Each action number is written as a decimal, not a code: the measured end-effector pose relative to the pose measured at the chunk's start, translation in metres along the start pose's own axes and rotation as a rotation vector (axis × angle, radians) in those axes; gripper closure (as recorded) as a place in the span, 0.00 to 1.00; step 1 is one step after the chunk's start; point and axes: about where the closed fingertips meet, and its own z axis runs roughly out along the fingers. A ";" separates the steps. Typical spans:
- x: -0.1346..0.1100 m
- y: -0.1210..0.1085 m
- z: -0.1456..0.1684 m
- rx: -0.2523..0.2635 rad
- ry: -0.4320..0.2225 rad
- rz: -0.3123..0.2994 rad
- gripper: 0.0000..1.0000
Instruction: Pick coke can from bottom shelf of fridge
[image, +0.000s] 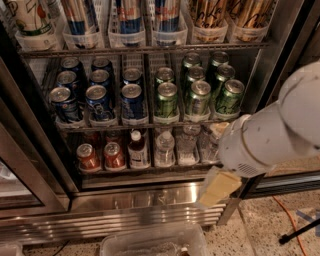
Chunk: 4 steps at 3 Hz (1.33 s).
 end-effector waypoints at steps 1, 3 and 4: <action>-0.003 0.016 0.031 0.006 -0.125 0.057 0.00; -0.022 0.047 0.079 0.004 -0.344 0.153 0.00; -0.022 0.047 0.079 0.004 -0.344 0.153 0.00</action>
Offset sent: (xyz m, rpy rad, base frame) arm -0.0174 0.0581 -0.0796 0.3765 -0.0379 -0.0759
